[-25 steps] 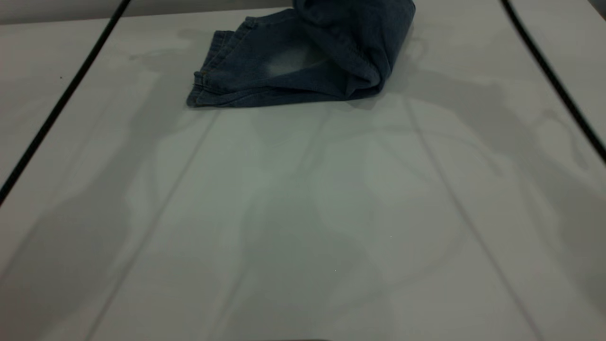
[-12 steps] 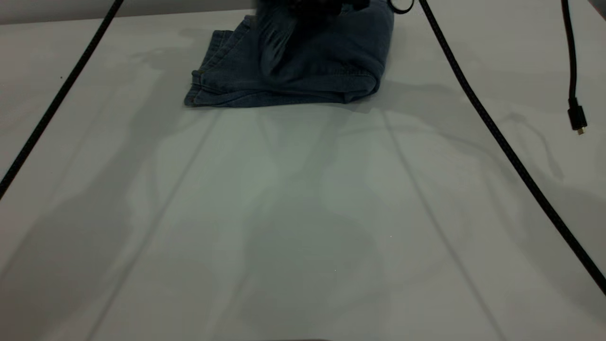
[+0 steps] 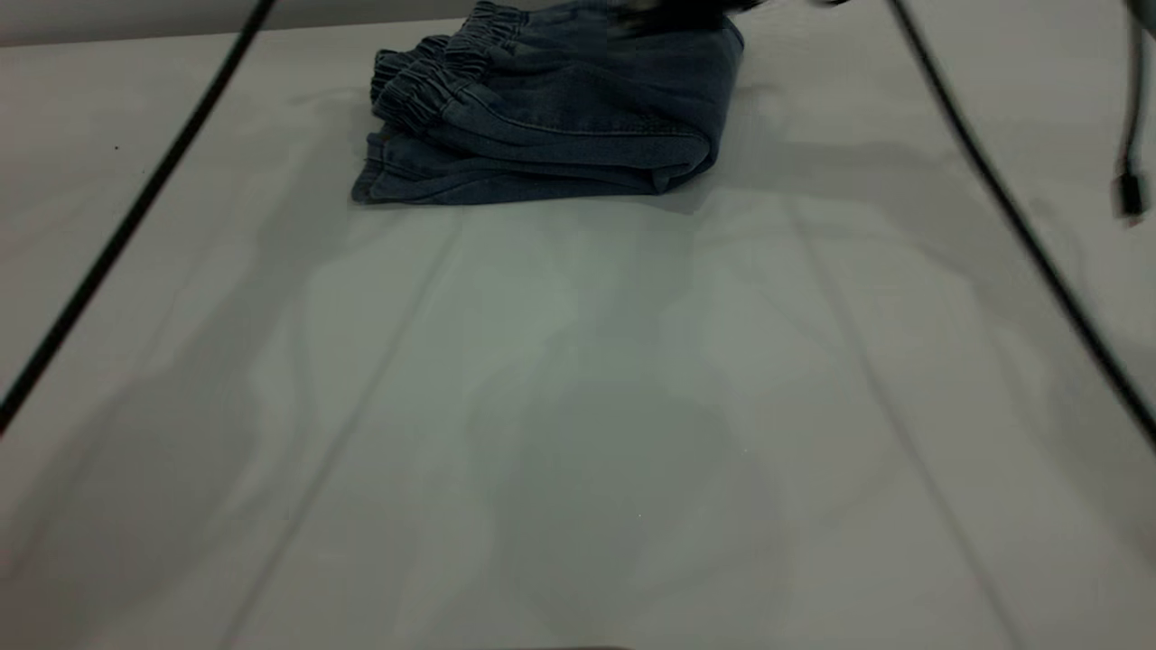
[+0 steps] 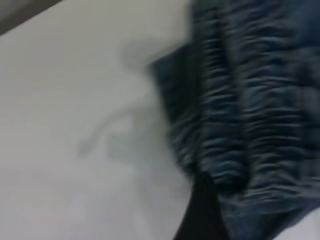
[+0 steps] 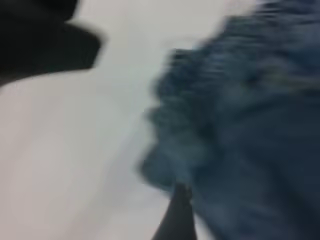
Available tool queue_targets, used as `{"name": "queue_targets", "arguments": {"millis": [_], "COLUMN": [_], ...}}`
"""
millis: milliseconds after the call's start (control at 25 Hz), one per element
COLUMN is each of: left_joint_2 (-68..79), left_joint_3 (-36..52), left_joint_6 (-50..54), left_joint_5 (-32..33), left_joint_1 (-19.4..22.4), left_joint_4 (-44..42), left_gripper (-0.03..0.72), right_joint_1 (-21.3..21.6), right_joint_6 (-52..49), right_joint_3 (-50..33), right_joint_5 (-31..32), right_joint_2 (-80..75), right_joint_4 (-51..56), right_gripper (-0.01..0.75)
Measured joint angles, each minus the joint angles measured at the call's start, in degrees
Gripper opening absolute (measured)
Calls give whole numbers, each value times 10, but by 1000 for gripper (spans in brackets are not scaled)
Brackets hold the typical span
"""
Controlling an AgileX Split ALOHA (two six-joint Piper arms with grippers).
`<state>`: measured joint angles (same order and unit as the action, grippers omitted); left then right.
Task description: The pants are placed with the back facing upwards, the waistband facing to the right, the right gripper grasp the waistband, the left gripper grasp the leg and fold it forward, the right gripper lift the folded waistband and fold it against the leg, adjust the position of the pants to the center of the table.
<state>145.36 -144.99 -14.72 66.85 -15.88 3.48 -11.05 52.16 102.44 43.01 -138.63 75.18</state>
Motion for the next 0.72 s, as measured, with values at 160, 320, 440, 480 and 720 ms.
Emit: {"name": "queue_targets", "arguments": {"millis": [160,320,440,480,720], "left_joint_2": [25,68,104,116,153], "left_joint_3": [0,0,0,0,-11], "left_joint_6": [-141,-279,-349,-364,-327], "left_joint_5": [-3,-3,-13,-16,-13], "left_joint_1": [-21,-38,-42,-42,-54], "left_joint_4": [45,53,53,53,52], "left_gripper": [516,516,516,516,516], "right_joint_1": [43,67,70,70,70], "right_joint_6": [-116,-238,-285,-293,-301], "right_joint_3": [0,0,0,0,0], "right_joint_5": [-3,24,36,38,40], "right_joint_2": [39,61,65,65,67], "right_joint_4": [-174,-336,-404,-412,-408], "right_gripper": [572,570,570,570,569]}}
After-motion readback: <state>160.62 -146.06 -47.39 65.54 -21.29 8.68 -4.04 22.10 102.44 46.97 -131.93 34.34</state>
